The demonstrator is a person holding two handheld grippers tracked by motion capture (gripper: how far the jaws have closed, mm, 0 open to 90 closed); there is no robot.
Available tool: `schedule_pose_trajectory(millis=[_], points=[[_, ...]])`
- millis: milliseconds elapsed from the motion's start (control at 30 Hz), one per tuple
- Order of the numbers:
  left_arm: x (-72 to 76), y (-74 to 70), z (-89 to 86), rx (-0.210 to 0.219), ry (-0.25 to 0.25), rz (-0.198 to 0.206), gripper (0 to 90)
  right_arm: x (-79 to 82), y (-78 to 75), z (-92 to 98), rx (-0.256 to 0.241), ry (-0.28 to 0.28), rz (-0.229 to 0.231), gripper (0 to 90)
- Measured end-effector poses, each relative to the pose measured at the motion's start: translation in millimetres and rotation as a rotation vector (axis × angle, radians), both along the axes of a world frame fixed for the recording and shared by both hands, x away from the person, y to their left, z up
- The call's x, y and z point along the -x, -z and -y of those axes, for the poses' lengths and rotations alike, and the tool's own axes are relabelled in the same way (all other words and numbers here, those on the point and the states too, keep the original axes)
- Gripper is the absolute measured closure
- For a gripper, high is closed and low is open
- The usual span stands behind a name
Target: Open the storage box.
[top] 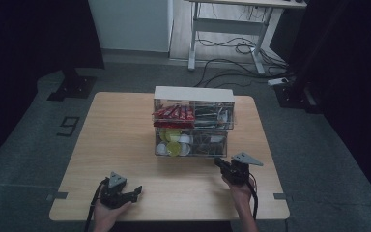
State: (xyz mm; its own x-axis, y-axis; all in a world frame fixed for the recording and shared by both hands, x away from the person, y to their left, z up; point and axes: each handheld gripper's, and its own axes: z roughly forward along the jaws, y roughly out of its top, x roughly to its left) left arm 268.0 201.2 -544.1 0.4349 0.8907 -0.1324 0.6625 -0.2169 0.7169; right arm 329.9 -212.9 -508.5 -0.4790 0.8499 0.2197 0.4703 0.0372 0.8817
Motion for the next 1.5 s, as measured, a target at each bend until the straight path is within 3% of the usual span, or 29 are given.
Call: schedule_pose_trajectory(millis=[733,933,1133,1500], points=[[-0.4,1.6,-0.6,0.003,-0.008,0.000,28.1,1.2,-10.1,3.8,-0.034,0.022,0.036,88.8],[0.1,1.2,0.7,0.002,-0.002,-0.001,28.1,2.3,-18.0,2.5,-0.037,0.024,0.048,88.8],[0.4,-0.6,-0.3,0.011,-0.001,0.001,28.4,0.9,-25.0,-2.7,-0.005,0.020,0.064,88.8],[0.8,-3.2,-2.9,0.022,-0.001,0.010,28.5,-3.9,-42.3,-0.5,-0.036,0.025,0.071,88.8]])
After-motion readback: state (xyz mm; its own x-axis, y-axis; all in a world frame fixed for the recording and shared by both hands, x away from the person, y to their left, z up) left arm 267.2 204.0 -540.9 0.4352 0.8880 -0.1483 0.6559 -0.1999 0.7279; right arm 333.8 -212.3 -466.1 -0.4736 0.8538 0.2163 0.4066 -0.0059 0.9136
